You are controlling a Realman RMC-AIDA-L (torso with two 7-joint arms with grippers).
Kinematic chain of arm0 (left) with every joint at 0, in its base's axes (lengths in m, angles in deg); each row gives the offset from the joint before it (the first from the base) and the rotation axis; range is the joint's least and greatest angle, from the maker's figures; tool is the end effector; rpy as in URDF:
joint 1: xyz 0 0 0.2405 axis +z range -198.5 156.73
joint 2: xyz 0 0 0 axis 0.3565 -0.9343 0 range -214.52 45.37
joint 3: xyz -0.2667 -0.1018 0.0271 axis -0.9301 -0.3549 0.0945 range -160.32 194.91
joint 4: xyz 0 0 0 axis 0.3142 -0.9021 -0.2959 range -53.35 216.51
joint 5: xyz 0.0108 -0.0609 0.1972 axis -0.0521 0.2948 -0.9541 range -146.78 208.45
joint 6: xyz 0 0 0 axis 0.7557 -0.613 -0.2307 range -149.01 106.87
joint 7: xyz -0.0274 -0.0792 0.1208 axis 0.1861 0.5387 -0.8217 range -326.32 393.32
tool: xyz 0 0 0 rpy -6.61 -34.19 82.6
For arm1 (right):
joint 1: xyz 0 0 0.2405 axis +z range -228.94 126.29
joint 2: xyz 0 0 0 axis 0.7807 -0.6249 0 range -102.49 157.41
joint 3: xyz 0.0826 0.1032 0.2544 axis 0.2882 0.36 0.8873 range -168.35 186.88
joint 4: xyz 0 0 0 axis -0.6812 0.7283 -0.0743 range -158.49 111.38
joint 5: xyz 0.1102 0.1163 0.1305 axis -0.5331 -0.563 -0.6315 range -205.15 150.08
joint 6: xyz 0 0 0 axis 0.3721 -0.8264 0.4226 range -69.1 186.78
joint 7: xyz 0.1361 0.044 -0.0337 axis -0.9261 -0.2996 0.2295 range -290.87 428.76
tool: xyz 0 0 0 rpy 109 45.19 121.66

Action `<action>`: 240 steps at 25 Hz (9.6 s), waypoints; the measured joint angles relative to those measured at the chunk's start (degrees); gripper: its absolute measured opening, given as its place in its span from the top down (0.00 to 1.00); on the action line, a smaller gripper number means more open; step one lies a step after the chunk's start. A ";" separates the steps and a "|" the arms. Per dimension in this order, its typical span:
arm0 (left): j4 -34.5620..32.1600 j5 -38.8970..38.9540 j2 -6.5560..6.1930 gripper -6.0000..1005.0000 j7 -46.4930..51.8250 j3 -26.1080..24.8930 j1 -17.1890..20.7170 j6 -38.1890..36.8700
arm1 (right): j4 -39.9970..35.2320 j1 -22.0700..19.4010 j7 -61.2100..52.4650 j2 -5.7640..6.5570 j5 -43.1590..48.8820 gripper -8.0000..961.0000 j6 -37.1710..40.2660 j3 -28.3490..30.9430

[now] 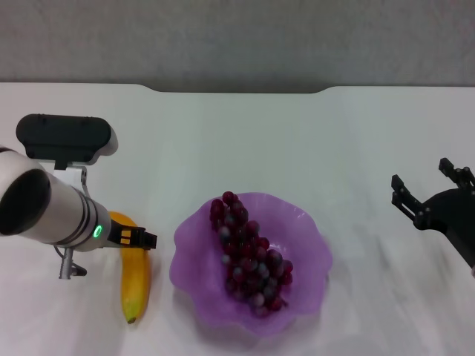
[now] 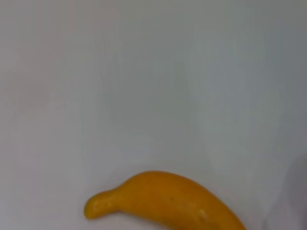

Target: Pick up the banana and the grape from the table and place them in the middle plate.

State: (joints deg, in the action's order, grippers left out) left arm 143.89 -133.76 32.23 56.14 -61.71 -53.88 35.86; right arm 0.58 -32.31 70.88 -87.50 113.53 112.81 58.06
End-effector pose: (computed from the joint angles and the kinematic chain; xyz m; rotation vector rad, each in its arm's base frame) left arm -0.2639 0.3965 -0.0589 -1.8274 -1.3866 0.2742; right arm 0.3453 0.3335 -0.0484 -1.8096 0.4507 0.5309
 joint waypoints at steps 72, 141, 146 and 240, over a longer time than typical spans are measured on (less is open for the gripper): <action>26.30 0.60 0.26 0.49 -10.37 2.33 31.96 -33.13 | -0.24 0.05 -0.01 0.00 0.00 0.09 -0.19 -0.45; 13.87 39.78 0.62 0.45 -33.63 7.53 7.69 -10.74 | -0.08 1.55 4.19 -0.09 0.00 0.09 -0.54 -0.83; 11.35 40.03 0.62 0.45 -33.75 8.55 5.86 -12.89 | 0.03 1.55 4.39 -0.09 0.00 0.09 -0.57 -1.18; -41.10 34.54 0.71 0.15 -14.56 26.86 19.30 -114.33 | -0.29 1.15 3.86 -0.27 -4.39 0.09 0.66 -3.50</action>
State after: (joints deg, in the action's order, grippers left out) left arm 102.79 -99.22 32.94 41.57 -34.84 -34.58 -78.47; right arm 0.30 -31.15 74.74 -87.77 109.14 113.47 54.56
